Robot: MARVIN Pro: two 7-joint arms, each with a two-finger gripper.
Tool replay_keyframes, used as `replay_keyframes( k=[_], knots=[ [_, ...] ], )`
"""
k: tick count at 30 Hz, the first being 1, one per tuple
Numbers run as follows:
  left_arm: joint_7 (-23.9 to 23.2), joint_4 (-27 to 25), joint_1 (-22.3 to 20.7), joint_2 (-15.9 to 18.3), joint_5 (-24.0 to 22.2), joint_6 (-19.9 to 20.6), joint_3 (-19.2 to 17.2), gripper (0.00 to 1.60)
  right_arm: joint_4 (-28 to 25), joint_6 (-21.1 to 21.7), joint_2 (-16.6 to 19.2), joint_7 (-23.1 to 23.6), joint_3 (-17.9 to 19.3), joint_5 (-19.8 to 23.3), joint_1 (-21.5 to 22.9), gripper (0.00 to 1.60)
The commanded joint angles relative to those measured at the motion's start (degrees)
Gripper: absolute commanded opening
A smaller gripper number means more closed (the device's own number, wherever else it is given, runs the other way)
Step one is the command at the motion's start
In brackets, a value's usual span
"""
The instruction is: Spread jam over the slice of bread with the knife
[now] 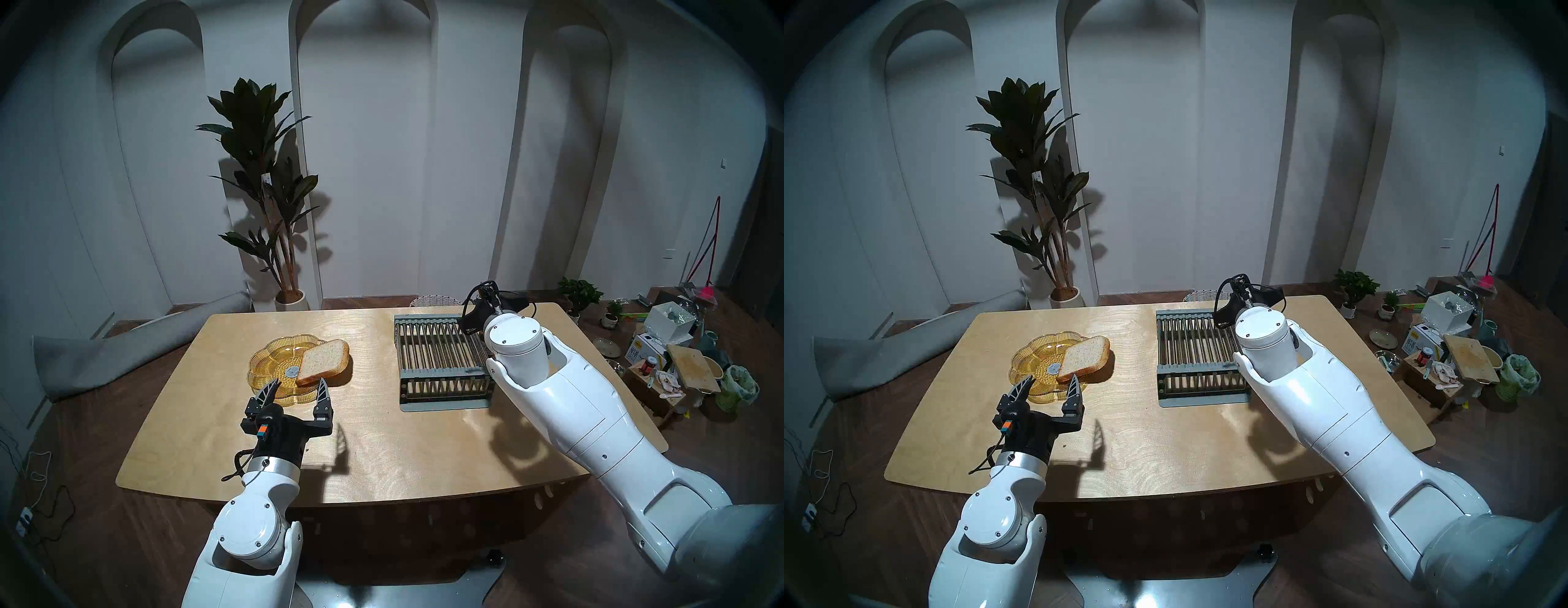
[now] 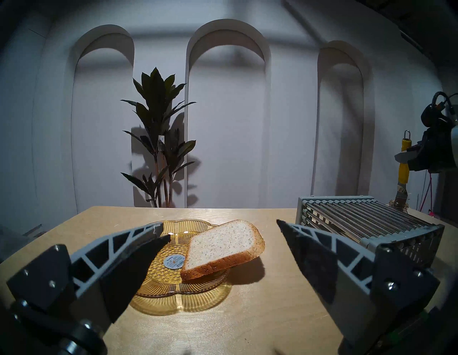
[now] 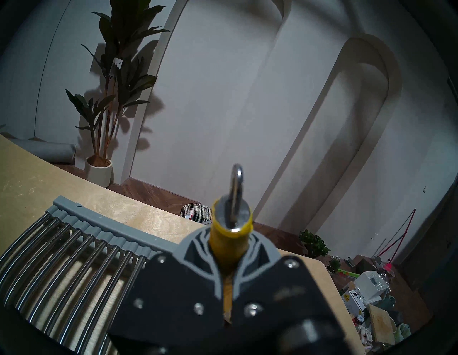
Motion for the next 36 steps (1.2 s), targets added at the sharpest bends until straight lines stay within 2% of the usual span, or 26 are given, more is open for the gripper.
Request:
replay_keyframes(
  k=[1, 17, 23, 36],
  knots=[
    [0.1, -1.2, -0.1, 0.0, 0.2, -0.6, 0.0, 1.60, -0.7, -0.1, 0.0, -0.7, -0.5, -1.4, 1.7, 0.00],
    [0.1, -1.5, -0.1, 0.1, 0.0, -0.2, -0.2, 1.60, 0.9, -0.5, -1.0, -1.3, -0.6, -1.2, 2.1, 0.00],
    [-0.1, -1.4, -0.3, 0.2, -0.1, 0.0, -0.3, 1.60, 0.7, -3.3, 0.6, -1.2, -2.7, -4.6, 2.9, 0.00],
    [0.0, -1.1, -0.3, 0.0, -0.6, -0.1, -0.6, 1.60, 1.6, -5.9, 1.7, -2.7, -5.4, -8.5, 4.1, 0.00]
  ],
)
